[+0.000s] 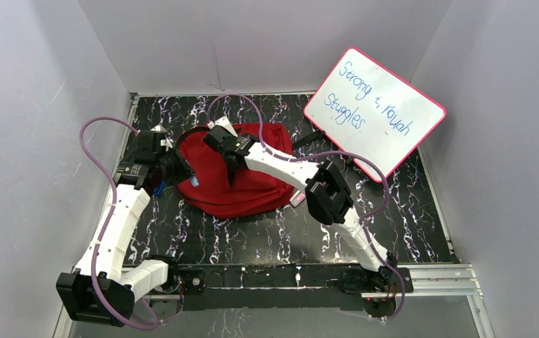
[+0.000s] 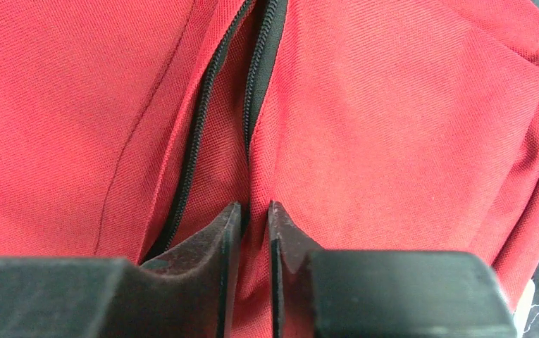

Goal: Pack the student bag
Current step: Place the stationery in the student bag.

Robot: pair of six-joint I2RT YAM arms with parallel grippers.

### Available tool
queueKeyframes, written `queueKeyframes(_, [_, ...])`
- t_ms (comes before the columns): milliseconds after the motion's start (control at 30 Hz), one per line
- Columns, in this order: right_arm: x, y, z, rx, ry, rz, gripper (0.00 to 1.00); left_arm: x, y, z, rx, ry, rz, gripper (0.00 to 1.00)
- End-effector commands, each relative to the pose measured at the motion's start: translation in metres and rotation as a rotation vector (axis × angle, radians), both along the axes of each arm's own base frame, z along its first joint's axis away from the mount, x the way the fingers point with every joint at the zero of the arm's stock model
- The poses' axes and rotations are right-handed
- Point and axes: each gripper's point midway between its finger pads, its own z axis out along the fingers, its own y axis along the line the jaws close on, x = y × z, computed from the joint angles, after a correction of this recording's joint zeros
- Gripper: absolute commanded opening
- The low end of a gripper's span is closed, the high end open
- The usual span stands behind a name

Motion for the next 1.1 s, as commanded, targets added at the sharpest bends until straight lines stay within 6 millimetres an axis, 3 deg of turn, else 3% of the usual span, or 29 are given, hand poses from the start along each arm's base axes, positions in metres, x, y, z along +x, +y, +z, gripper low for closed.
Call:
queueKeyframes(0, [0.003,-0.006,0.047,0.069,-0.050,-0.009,0.24,0.000,0.000,0.005,-0.013,-0.022,-0.001,0.00])
queueKeyframes(133, [-0.006,-0.004,0.061,0.124,-0.030,0.013,0.17,0.004,-0.004,0.008,-0.031,-0.038,-0.009,0.00])
queueKeyframes(300, [-0.028,0.009,0.079,0.252,0.028,0.112,0.11,0.018,-0.024,0.019,-0.124,-0.106,-0.075,0.00])
queueKeyframes(633, [-0.052,0.018,0.103,0.404,0.079,0.173,0.09,0.058,-0.058,0.021,-0.260,-0.174,-0.188,0.00])
queueKeyframes(800, [-0.053,0.020,0.110,0.435,0.082,0.164,0.09,0.069,-0.065,0.012,-0.295,-0.162,-0.193,0.00])
queueKeyframes(1067, [-0.059,0.029,0.124,0.577,0.155,0.146,0.08,0.064,-0.065,-0.014,-0.334,-0.136,-0.134,0.00])
